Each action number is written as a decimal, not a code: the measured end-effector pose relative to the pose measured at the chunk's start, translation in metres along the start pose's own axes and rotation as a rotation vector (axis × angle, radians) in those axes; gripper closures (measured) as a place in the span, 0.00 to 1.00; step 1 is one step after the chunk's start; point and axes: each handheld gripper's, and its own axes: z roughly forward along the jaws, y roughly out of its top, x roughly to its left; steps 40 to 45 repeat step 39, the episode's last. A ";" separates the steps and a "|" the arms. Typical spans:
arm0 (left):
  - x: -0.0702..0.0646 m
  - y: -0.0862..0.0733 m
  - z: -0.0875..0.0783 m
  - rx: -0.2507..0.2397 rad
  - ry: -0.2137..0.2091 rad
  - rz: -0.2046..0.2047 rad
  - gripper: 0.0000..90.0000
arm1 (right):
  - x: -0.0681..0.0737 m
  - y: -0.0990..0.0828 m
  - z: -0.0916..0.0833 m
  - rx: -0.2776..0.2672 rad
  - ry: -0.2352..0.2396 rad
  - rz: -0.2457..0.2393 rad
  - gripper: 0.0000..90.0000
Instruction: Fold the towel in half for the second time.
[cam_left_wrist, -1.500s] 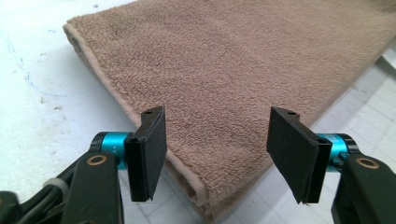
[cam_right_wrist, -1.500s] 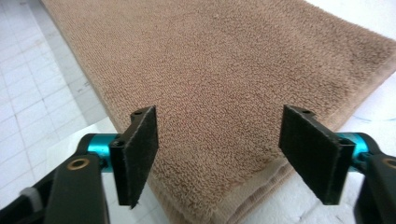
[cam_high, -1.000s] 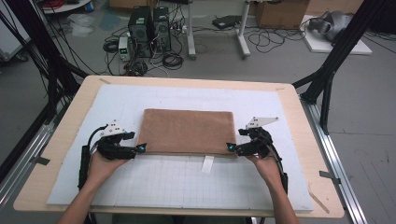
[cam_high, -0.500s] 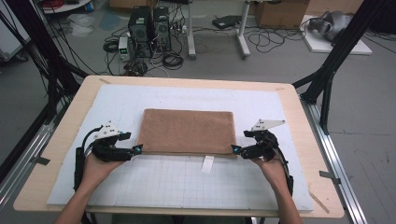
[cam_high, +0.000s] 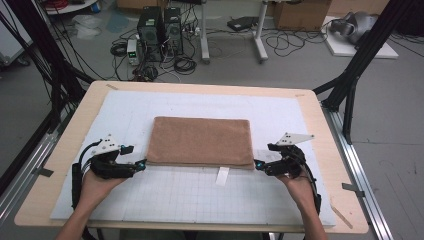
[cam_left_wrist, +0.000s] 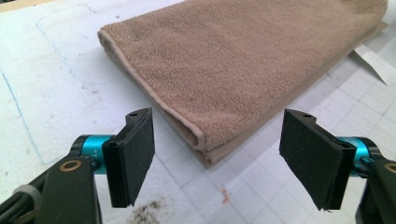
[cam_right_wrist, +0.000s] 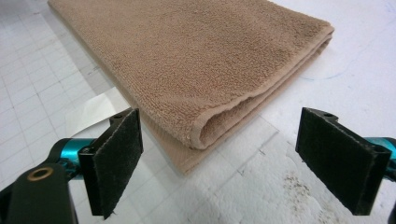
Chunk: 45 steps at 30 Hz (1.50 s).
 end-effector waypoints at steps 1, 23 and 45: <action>0.000 -0.001 -0.001 0.000 0.001 0.002 0.30 | 0.000 -0.001 -0.001 -0.003 -0.004 0.001 0.15; -0.006 -0.021 -0.030 -0.018 0.029 -0.007 0.28 | 0.010 -0.022 -0.023 -0.015 -0.005 -0.002 0.14; -0.014 -0.031 -0.041 -0.025 0.039 -0.001 0.26 | 0.016 -0.034 -0.028 -0.015 0.000 -0.002 0.14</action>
